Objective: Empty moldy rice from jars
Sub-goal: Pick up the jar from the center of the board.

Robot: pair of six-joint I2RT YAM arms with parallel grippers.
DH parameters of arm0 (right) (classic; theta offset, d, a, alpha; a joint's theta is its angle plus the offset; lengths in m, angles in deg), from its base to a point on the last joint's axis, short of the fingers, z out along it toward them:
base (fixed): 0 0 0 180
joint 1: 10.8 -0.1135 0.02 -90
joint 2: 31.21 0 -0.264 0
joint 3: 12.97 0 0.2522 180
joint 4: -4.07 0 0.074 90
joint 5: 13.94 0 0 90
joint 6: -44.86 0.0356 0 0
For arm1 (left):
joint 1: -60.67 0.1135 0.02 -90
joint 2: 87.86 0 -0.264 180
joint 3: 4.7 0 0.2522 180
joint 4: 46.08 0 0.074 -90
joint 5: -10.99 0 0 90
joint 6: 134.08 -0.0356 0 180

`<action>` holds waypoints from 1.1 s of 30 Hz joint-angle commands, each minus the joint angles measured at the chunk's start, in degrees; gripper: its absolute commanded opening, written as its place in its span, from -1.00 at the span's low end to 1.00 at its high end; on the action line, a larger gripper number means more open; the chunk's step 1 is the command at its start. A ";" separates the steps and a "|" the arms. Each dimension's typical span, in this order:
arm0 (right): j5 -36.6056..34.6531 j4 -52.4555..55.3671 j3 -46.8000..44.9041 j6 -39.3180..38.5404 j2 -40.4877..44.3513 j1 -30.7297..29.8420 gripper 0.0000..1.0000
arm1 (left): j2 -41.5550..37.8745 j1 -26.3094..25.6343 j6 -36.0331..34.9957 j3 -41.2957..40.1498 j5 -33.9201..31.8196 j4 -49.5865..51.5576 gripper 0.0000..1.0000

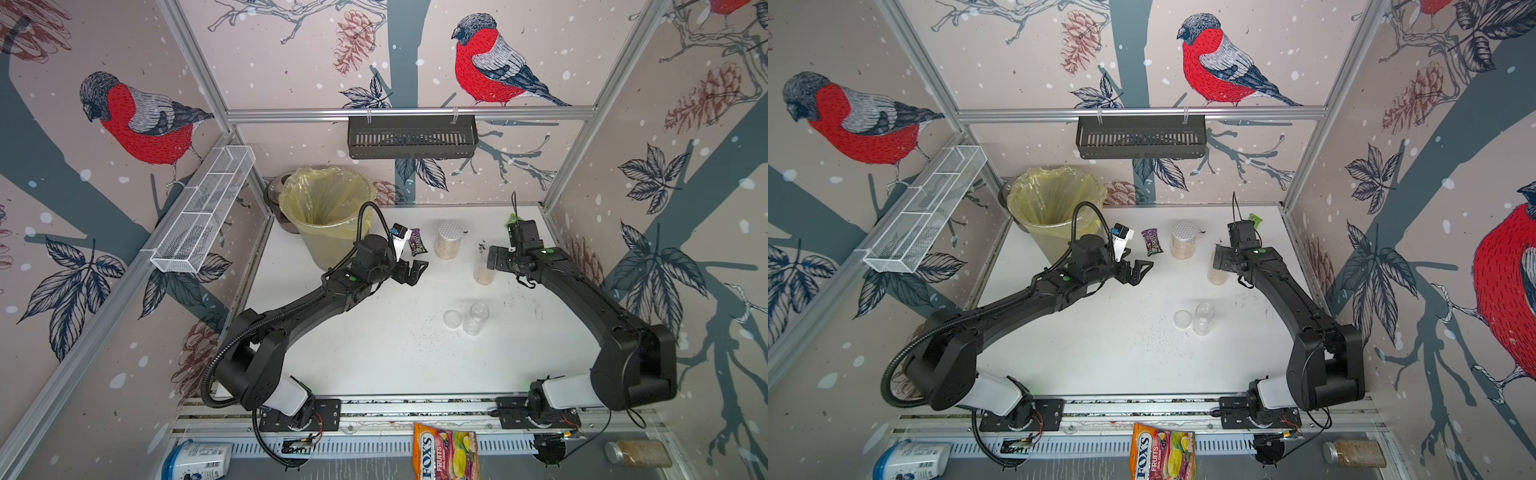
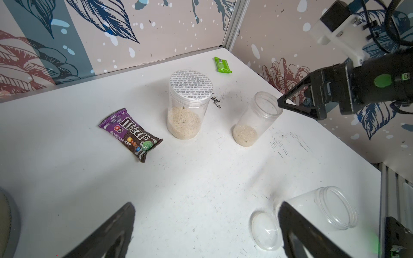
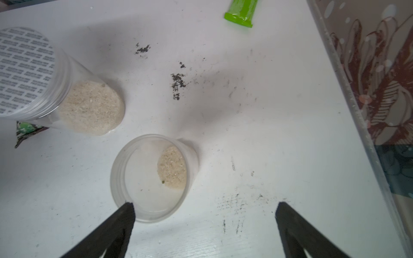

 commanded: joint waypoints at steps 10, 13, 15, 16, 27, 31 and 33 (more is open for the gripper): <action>0.57 -3.22 3.05 -1.98 -7.61 -2.82 1.00 | -3.59 -0.07 -2.90 -2.23 -7.66 -3.26 0.97; -0.27 -3.28 3.80 -1.86 -9.34 -3.03 0.99 | -6.65 -0.31 -3.89 -4.03 -13.60 -4.97 0.97; -0.92 -3.48 4.34 -2.01 -10.33 -3.17 1.00 | -8.32 -0.17 -3.22 -5.55 -17.27 -6.68 0.97; -0.77 -3.66 4.51 -2.14 -10.62 -3.13 0.99 | -8.62 -0.14 -2.78 -6.01 -18.77 -7.31 0.97; -1.00 -4.74 5.40 -1.63 -14.62 -3.79 0.62 | -7.37 0.04 -3.11 -5.36 -16.14 -5.48 0.97; -1.30 -4.39 6.01 -1.51 -15.49 -3.77 0.48 | -8.12 0.13 -2.56 -6.11 -18.01 -5.82 0.97; -1.36 -4.03 6.23 -1.19 -15.87 -3.79 0.42 | -7.74 0.34 -1.51 -5.96 -20.50 -5.21 0.97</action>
